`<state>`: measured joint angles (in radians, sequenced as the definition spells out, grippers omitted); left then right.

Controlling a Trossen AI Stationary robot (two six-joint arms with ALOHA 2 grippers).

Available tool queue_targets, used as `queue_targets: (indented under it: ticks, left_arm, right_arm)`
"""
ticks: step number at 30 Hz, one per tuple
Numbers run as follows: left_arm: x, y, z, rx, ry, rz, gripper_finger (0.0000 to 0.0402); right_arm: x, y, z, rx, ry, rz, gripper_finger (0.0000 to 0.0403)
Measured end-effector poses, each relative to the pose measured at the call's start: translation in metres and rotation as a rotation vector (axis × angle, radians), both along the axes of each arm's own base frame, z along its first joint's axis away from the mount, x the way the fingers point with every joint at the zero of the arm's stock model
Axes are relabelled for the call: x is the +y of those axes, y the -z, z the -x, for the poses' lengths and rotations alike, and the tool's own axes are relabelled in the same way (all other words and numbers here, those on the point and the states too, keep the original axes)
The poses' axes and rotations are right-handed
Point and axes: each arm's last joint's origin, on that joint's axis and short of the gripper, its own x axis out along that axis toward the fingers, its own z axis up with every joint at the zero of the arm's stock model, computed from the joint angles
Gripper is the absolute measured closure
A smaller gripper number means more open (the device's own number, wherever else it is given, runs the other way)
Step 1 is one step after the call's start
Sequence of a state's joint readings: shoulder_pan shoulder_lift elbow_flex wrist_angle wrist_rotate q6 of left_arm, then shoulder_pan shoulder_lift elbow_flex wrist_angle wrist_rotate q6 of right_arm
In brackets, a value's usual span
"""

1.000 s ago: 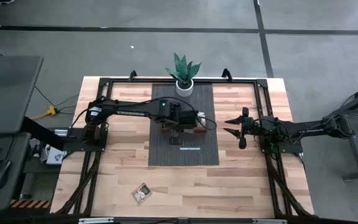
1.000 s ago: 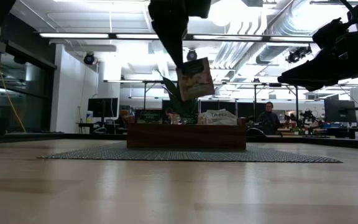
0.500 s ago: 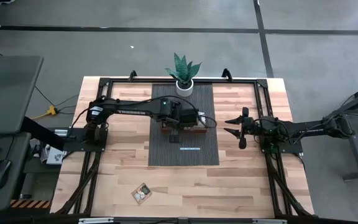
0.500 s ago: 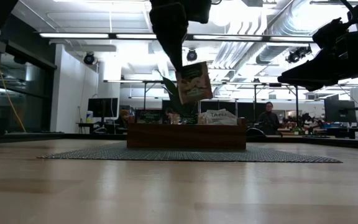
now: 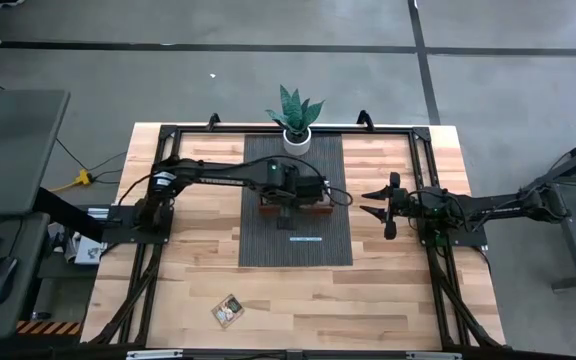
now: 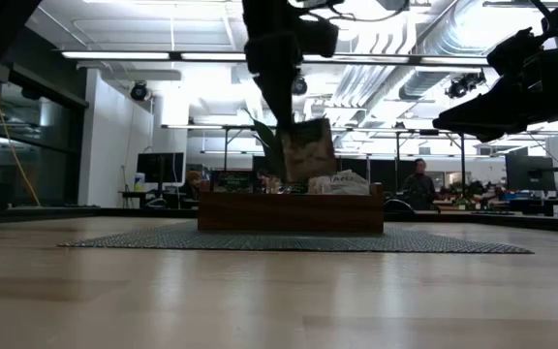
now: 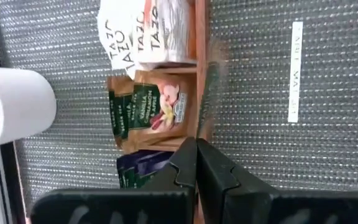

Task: Pick & Place Tea
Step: Put the brown tea bag into the middle section of the wooden organizer

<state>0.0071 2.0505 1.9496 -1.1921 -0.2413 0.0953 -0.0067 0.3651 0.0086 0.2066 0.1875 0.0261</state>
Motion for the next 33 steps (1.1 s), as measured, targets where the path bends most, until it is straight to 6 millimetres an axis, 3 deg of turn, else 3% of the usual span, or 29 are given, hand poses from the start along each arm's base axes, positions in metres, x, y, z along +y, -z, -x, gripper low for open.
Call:
queue_targets:
  ticks: [4,23,33]
  left_arm:
    - [0.003,0.009,-0.003,0.023,-0.003,0.009,0.0402]
    - [0.015,0.007,0.002,0.058,-0.043,-0.029,0.0402]
    - [0.027,0.026,-0.005,0.097,-0.074,-0.018,0.0402]
  right_arm:
    - [0.0,0.0,0.0,-0.001,0.0,0.0,0.0245]
    - [0.0,0.0,0.0,0.0,0.0,0.0,0.0248]
    - [0.0,0.0,0.0,0.0,0.0,0.0,0.0249]
